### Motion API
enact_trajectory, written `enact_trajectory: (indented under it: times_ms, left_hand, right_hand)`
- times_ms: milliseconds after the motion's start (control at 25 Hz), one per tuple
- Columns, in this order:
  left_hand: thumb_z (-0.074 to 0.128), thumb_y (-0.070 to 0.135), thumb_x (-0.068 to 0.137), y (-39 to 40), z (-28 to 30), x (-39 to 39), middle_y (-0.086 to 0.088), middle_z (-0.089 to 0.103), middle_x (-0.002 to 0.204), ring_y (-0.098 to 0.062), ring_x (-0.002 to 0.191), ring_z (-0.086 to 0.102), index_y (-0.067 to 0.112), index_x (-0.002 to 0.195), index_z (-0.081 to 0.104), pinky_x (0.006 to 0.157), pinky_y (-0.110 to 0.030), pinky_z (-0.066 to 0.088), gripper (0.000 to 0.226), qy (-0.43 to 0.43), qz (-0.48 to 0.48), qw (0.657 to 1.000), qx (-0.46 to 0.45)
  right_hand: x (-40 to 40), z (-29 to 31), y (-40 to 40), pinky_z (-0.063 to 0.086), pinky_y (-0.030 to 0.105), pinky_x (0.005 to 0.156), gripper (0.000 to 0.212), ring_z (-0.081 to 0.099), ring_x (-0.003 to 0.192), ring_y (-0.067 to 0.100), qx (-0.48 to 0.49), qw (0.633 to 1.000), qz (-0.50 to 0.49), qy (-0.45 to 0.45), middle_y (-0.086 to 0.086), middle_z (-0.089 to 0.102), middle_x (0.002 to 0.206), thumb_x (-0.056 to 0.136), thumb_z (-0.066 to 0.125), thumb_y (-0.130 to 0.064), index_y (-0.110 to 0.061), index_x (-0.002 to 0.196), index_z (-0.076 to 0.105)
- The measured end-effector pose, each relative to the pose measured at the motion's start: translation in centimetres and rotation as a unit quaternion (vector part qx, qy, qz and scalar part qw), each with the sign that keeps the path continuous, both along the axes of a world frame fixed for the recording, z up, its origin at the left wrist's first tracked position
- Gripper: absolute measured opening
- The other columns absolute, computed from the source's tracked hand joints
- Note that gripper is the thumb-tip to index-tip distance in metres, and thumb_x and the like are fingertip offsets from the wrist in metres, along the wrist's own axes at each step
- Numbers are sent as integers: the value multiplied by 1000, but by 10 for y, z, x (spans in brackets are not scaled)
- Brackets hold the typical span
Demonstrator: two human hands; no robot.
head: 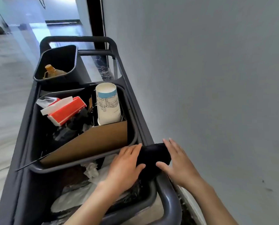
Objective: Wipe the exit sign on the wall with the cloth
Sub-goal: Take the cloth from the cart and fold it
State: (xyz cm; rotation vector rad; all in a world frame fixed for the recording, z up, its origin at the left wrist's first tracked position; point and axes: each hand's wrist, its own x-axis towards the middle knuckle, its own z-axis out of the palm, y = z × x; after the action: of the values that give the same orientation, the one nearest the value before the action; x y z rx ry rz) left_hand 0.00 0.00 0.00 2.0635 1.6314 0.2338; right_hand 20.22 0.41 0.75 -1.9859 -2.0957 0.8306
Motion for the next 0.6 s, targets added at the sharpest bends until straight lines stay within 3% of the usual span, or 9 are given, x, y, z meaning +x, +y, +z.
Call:
enact_trajectory:
  times_ms: [160,280,440,520,600]
  left_hand:
    - [57,46,95,3,-10,5,10,31,151,-12,138,27,28,155,18,113,-29,30,73,-24,-5,999,-27]
    - [63,39,94,3,-15,3,11,49,136,-10,125,44,32,147,35,103,-27,39,61,-59,26,998,-22]
    - [74,32,86,1,-10,0,18,66,103,-3,100,61,40,114,61,87,-24,48,31,-122,42,991,-29]
    - [78,27,83,-1,-1,4,19,71,87,3,85,64,42,96,63,78,-22,52,25,-178,56,981,-60]
    - [79,19,82,-7,12,14,14,74,83,0,79,68,38,91,68,73,-23,53,24,-246,54,964,-90]
  right_hand:
    - [-3,-17,9,30,32,112,71,31,140,14,-3,998,9,55,-10,33,152,87,60,-41,-33,148,25]
    - [-3,-25,3,38,25,98,57,47,124,13,27,996,-31,78,-9,50,135,86,60,-39,-34,140,40]
    - [4,-16,-11,45,27,85,39,57,106,13,54,993,-70,75,-9,61,114,84,62,-39,-38,122,54]
    - [14,-5,-25,46,27,83,31,59,99,10,62,986,-100,115,-14,66,104,82,65,-39,-37,112,60]
    - [30,9,-45,48,26,81,23,60,93,4,74,972,-141,174,-17,68,97,81,68,-38,-37,104,64]
